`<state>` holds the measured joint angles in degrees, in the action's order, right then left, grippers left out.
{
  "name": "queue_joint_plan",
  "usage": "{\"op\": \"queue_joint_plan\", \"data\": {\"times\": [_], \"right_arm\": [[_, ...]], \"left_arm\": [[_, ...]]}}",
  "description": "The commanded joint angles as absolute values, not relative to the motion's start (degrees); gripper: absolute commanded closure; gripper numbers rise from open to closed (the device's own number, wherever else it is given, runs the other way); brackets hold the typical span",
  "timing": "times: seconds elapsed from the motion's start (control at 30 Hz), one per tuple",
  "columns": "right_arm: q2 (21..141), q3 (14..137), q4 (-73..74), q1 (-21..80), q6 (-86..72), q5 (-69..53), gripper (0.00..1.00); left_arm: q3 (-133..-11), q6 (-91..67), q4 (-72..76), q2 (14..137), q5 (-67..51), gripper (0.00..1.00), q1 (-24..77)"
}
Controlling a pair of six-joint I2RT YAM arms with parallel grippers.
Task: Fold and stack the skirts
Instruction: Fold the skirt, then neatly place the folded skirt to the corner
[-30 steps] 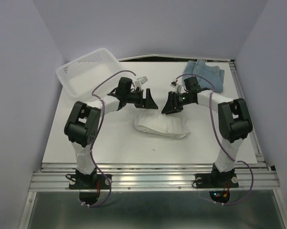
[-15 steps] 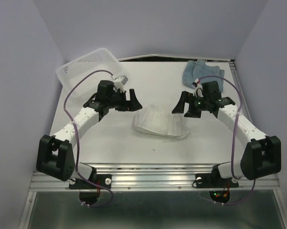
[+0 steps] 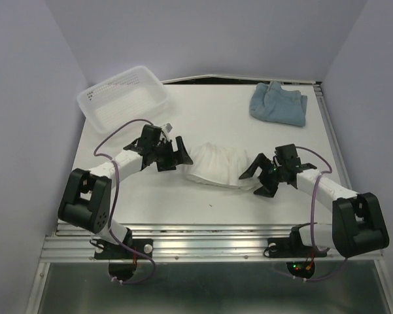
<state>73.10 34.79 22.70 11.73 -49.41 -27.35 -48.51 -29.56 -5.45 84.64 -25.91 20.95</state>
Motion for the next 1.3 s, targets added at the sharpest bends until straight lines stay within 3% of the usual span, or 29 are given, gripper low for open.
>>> {"op": "queue_joint_plan", "data": {"times": [0.0, 0.2, 0.5, 0.63, 0.7, 0.9, 0.93, 1.07, 1.1, 1.13, 1.17, 1.27], "right_arm": [[74.3, 32.4, 9.3, 11.8, -53.6, -24.9, 0.00], [79.8, 31.7, 1.2, 12.4, -54.2, -25.7, 0.00], [84.5, 30.5, -5.6, 14.2, -54.5, -22.9, 0.00], [84.9, 30.3, -5.6, 14.2, -53.6, -21.2, 0.07], [85.1, 30.4, -5.3, 14.2, -53.4, -20.4, 0.17], [84.8, 30.8, -4.5, 14.2, -53.2, -19.7, 0.37], [84.1, 30.6, -4.5, 14.2, -53.3, -19.4, 0.40], [82.5, 30.5, -4.6, 14.2, -52.5, -19.1, 0.48], [82.3, 31.2, -4.7, 14.2, -51.3, -19.2, 0.58], [82.0, 31.8, -4.5, 14.2, -50.5, -18.8, 0.65], [81.7, 32.5, -4.3, 14.2, -49.7, -18.5, 0.80], [81.5, 35.6, -3.2, 14.2, -46.8, -16.2, 0.95]], "left_arm": [[-48.2, -32.2, -1.2, 88.2, -29.5, 0.02, 21.2], [-47.1, -34.7, 6.5, 93.0, -37.2, 0.02, 21.9], [-37.3, -43.5, 22.2, 91.2, -38.8, 0.02, 25.4], [-38.8, -43.4, 22.9, 93.9, -37.4, 0.02, 25.4], [-40.0, -43.7, 23.6, 95.8, -37.1, 0.02, 25.4], [-41.6, -44.7, 25.3, 98.9, -39.0, 0.40, 25.4], [-41.7, -44.6, 25.6, 98.8, -38.8, 0.52, 25.4], [-42.5, -44.9, 25.8, 98.6, -38.8, 0.71, 25.4], [-43.1, -44.5, 25.4, 98.4, -38.2, 0.71, 25.4], [-44.0, -44.0, 24.8, 98.4, -37.5, 0.84, 25.4], [-46.7, -43.1, 22.7, 98.6, -36.7, 0.92, 25.4], [-52.7, -39.6, 17.8, 100.0, -34.2, 1.00, 25.6]]}}
